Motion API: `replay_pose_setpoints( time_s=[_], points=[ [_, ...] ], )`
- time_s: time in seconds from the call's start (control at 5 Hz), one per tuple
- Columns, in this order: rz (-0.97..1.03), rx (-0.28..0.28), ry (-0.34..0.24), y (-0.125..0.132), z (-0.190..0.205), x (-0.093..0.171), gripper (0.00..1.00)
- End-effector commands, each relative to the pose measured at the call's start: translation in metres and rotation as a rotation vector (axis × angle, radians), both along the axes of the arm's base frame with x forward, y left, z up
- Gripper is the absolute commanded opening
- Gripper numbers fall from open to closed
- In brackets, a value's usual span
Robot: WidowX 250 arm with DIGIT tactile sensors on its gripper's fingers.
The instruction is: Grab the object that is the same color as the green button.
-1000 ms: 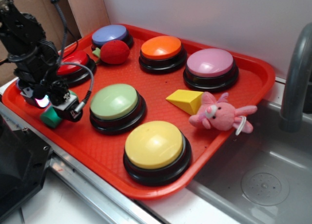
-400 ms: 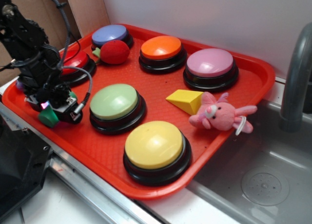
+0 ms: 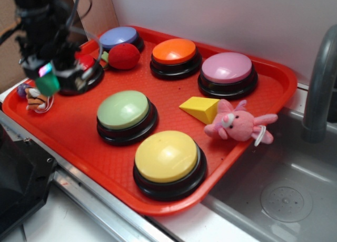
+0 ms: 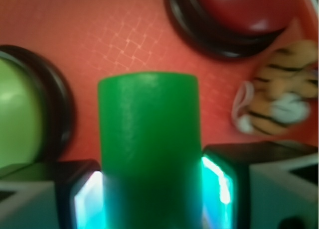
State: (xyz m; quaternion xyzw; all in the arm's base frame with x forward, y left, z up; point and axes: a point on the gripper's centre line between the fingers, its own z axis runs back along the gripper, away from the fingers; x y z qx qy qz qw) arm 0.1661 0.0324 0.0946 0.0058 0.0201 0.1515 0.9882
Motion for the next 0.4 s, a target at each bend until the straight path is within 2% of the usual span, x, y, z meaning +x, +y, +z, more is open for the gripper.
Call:
replay_pose_setpoints(
  time_s=[0.0, 0.2],
  points=[
    [-0.117, -0.019, -0.113, -0.022, 0.092, 0.059, 0.0],
    [-0.172, -0.001, -0.113, -0.026, 0.096, 0.071, 0.0]
  ],
)
